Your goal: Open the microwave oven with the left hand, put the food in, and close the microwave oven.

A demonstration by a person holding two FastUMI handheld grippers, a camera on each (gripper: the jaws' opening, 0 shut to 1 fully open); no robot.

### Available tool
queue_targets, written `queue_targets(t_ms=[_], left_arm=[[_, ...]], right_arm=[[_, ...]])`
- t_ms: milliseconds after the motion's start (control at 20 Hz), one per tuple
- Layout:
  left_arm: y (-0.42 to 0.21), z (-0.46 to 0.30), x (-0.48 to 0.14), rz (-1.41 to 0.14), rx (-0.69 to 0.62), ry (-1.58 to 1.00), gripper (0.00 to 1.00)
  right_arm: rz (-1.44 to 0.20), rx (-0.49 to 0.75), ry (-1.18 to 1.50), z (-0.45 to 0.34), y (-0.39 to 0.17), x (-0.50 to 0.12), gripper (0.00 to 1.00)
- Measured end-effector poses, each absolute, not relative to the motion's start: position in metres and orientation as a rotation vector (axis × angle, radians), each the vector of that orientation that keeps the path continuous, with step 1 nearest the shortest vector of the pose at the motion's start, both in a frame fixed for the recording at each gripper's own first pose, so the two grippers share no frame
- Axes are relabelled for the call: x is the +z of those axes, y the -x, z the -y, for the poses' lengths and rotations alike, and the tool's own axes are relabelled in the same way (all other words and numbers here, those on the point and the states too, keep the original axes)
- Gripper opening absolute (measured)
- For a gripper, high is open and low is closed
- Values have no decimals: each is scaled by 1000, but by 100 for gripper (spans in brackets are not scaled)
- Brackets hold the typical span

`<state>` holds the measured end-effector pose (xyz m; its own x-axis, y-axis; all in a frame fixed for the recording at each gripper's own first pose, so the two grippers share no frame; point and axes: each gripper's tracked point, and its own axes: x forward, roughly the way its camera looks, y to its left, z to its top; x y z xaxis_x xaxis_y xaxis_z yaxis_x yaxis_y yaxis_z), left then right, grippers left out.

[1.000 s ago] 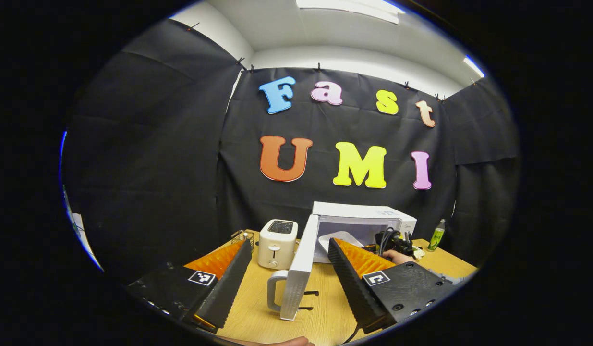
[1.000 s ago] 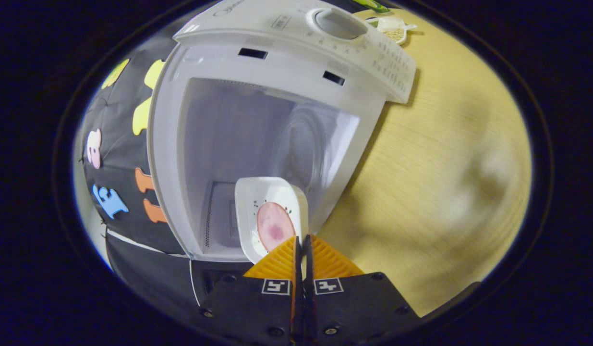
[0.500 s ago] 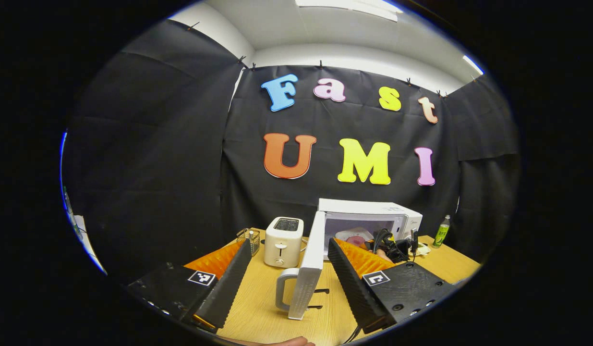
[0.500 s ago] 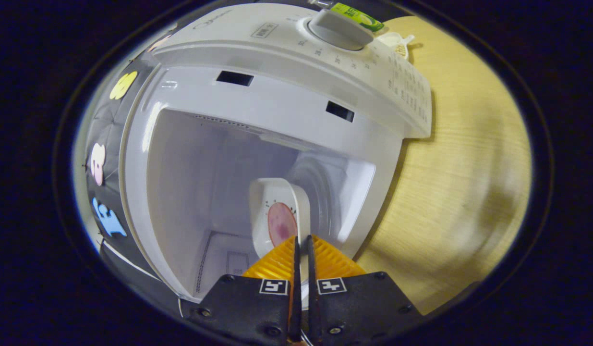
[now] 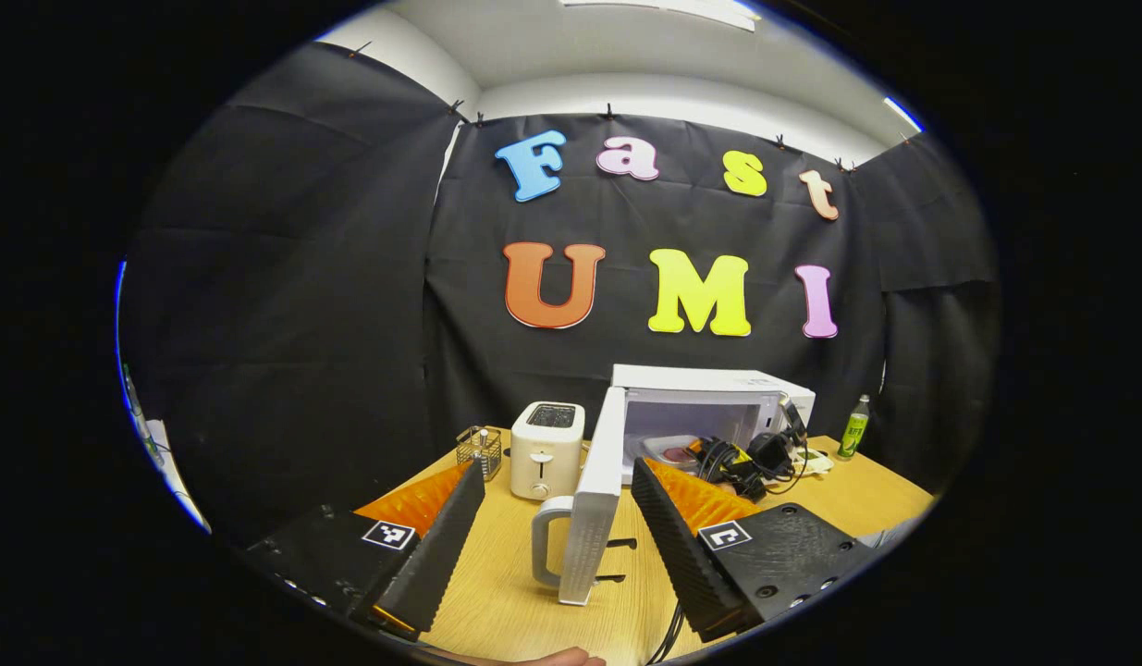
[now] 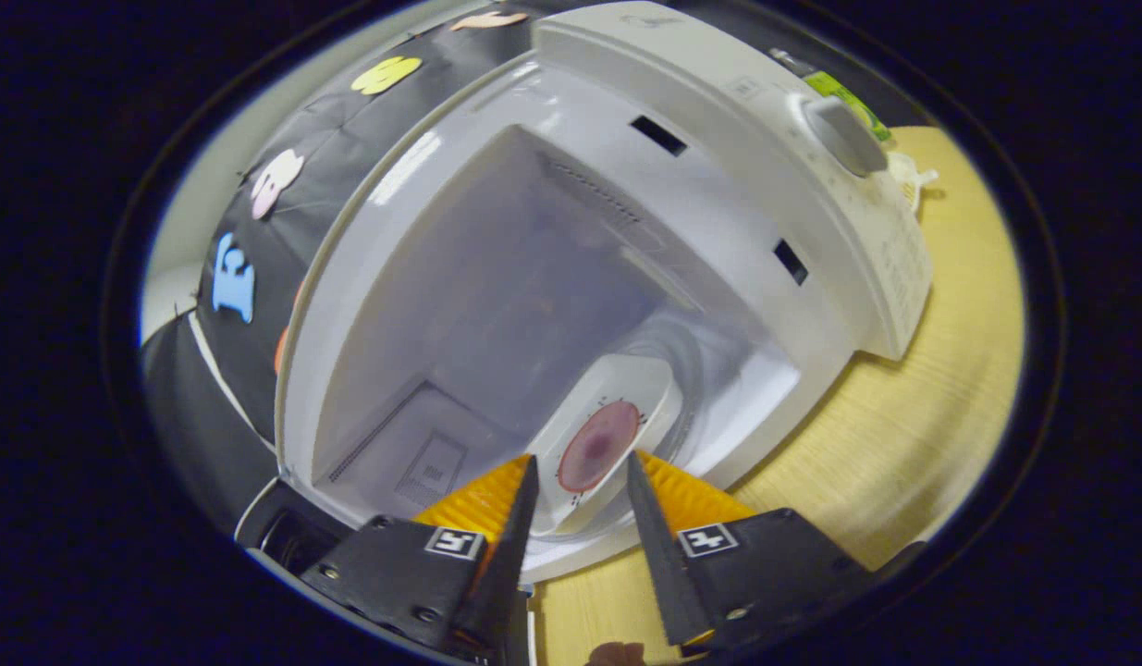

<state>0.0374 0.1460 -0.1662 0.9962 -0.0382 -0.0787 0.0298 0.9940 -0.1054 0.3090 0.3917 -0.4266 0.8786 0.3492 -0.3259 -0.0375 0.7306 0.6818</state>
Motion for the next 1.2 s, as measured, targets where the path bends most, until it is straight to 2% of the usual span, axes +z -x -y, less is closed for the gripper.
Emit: queue_targets(t_ms=[50, 150, 350, 400, 450, 550, 600, 650, 700, 750, 800, 850, 900, 950, 1000, 1100, 1150, 1200], left_arm=[[-35, -148, -166, -81, -31, 104, 95], [-33, -152, -167, -82, -21, 119, 95], [-33, -173, -168, -60, 13, 156, 95], [-34, -180, -169, -60, 27, 164, 82], [-35, -187, -172, -59, 42, 173, 80], [-38, -200, -177, -51, 59, 187, 69], [-40, -204, -180, -51, 61, 190, 73], [-41, -209, -180, -40, 60, 187, 71], [-46, -216, -182, -33, 71, 187, 46], [-49, -217, -185, -34, 61, 188, 38], [-56, -213, -192, -44, 30, 183, 9], [-59, -212, -198, -54, 11, 168, 23], [-65, -214, -203, -48, 5, 147, 18], [-70, -210, -206, -46, -14, 131, 11], [-70, -203, -212, -53, -47, 109, 2], [-100, -202, -222, -36, -49, 47, 2], [-104, -203, -229, -57, -49, 36, 0], [-92, -198, -236, -64, -68, 46, 0]], right_arm=[[-460, 232, -651, -389, -306, -422, 82], [-448, 264, -548, -391, -297, -412, 100], [-397, 326, -407, -372, -273, -377, 100], [-382, 343, -385, -364, -266, -365, 90], [-375, 357, -361, -355, -257, -354, 90], [-354, 385, -301, -337, -241, -331, 90], [-344, 385, -263, -324, -235, -322, 90], [-330, 379, -227, -311, -228, -313, 89], [-314, 376, -202, -299, -222, -302, 89], [-295, 379, -192, -289, -215, -288, 100], [-278, 385, -191, -280, -207, -275, 100], [-262, 394, -189, -272, -198, -264, 100], [-241, 406, -182, -264, -190, -252, 90], [-220, 420, -165, -258, -182, -241, 90], [-211, 427, -137, -250, -175, -234, 100], [-207, 432, -90, -234, -161, -223, 100], [-205, 427, -66, -223, -152, -216, 90], [-194, 410, -39, -212, -149, -210, 90]])
